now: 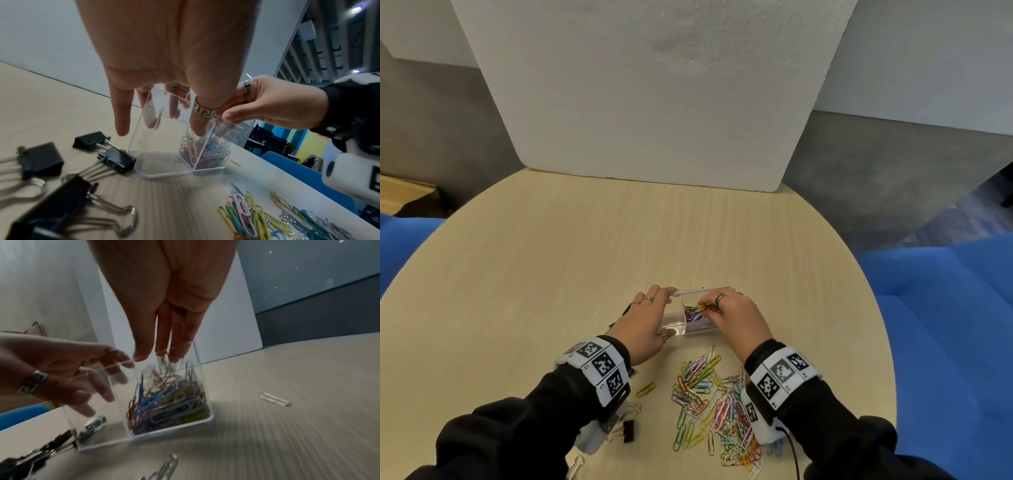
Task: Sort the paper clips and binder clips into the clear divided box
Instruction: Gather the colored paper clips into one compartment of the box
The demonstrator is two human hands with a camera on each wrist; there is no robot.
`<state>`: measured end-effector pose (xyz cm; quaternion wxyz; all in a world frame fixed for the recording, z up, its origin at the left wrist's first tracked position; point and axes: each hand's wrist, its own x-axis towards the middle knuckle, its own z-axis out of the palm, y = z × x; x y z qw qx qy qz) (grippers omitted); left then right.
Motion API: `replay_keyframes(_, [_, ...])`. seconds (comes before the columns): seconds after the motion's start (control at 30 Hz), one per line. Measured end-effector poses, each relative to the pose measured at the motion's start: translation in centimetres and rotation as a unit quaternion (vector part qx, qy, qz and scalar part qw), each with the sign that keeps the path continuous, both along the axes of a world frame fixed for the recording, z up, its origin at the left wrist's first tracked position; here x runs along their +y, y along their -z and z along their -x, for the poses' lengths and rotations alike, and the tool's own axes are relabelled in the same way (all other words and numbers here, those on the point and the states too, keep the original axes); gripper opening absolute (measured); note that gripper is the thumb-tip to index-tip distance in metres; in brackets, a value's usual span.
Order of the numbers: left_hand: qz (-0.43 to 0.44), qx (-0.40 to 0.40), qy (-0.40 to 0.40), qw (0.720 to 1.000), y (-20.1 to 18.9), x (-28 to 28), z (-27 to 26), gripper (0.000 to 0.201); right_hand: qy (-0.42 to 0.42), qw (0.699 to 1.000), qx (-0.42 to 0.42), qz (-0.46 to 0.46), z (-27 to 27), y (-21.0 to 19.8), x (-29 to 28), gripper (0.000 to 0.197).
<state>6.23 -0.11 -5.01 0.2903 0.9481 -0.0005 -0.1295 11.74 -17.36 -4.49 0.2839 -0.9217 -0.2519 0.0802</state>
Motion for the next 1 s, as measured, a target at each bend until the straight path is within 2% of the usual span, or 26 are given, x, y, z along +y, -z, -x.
replay_keyframes(0.07, [-0.001, 0.001, 0.000, 1.000, 0.0, 0.0, 0.0, 0.063, -0.001, 1.000, 0.027, -0.003, -0.4, -0.7, -0.4, 0.027])
replay_keyframes(0.2, [-0.006, 0.003, 0.004, 1.000, 0.0, 0.0, -0.1, 0.063, -0.026, 0.999, 0.005, 0.040, -1.0, -2.0, -1.4, 0.032])
replay_keyframes(0.27, [-0.006, 0.003, 0.003, 1.000, 0.0, 0.0, -0.1, 0.063, -0.070, 0.990, -0.022, 0.123, -1.1, -2.1, -1.6, 0.040])
replay_keyframes(0.33, [-0.008, 0.005, 0.001, 1.000, -0.1, -0.1, -0.1, 0.064, -0.116, 0.967, -0.041, 0.225, -1.1, -1.6, -1.3, 0.047])
replay_keyframes(0.43, [-0.015, 0.009, -0.002, 1.000, -0.3, -0.3, -0.1, 0.064, -0.147, 0.932, -0.064, 0.326, -0.5, -0.4, -0.5, 0.045])
replay_keyframes(0.53, [-0.023, 0.019, -0.001, 1.000, -0.5, -0.3, -0.1, 0.064, -0.134, 0.937, -0.043, 0.321, -0.5, -0.2, -0.1, 0.037])
replay_keyframes(0.63, [-0.029, 0.026, 0.001, 0.999, -0.9, -0.3, -0.2, 0.065, -0.125, 0.959, -0.008, 0.253, -0.9, -1.2, -0.6, 0.033])
replay_keyframes(0.7, [-0.027, 0.026, 0.001, 0.999, -1.0, -0.4, -0.2, 0.065, -0.120, 0.966, -0.026, 0.229, -0.9, -1.7, -1.2, 0.033])
replay_keyframes(0.77, [-0.023, 0.026, 0.001, 0.999, -0.9, -0.4, -0.2, 0.065, -0.143, 0.953, -0.048, 0.264, -0.8, -1.9, -1.4, 0.029])
replay_keyframes(0.9, [-0.023, 0.025, -0.001, 0.999, -0.8, -0.3, -0.2, 0.064, -0.170, 0.926, -0.034, 0.336, -0.5, -1.2, -0.6, 0.021])
replay_keyframes(1.0, [-0.025, 0.024, 0.000, 0.999, -0.7, -0.3, -0.2, 0.063, -0.155, 0.936, -0.045, 0.312, -0.7, -1.1, -0.4, 0.026])
